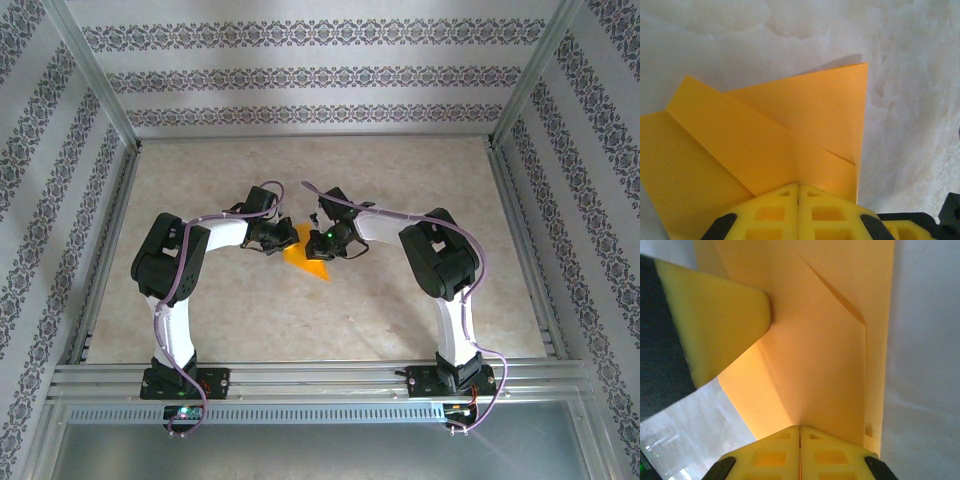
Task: Fold a paper plane with a square sheet of paper (pick it up from the middle)
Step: Fourth fold the wing at the center of the table.
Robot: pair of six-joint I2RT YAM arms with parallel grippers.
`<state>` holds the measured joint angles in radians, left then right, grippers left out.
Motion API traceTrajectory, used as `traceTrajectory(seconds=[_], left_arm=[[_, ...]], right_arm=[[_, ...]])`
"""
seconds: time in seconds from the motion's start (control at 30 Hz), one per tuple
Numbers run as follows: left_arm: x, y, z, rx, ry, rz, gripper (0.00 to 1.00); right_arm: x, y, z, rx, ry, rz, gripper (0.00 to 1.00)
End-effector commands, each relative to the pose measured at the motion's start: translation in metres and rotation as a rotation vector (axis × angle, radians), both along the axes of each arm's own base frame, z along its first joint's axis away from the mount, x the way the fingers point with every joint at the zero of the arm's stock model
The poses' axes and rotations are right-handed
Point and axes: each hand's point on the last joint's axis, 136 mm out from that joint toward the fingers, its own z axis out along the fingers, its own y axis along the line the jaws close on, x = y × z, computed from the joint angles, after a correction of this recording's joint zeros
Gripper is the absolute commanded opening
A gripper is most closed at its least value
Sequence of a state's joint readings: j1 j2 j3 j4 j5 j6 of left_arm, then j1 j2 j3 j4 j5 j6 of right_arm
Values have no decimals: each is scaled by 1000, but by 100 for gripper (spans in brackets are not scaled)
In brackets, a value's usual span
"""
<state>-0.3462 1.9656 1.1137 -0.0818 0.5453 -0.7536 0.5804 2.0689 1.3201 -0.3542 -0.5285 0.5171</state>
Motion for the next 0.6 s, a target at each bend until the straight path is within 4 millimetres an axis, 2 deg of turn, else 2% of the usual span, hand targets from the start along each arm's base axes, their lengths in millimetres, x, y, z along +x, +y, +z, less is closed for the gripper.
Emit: traceTrajectory(seconds=[0.0, 0.33, 0.47, 0.57], left_arm=[[-19, 24, -42, 149, 121, 40, 5], [-18, 27, -46, 180, 135, 41, 4], [-14, 24, -41, 169, 122, 27, 4], [-8, 17, -27, 136, 90, 11, 5]], right_arm=[[-26, -19, -8, -73, 40, 29, 8], [-67, -50, -2, -76, 72, 35, 8], [-84, -62, -1, -84, 88, 31, 8], [-82, -68, 7, -64, 62, 4, 9]])
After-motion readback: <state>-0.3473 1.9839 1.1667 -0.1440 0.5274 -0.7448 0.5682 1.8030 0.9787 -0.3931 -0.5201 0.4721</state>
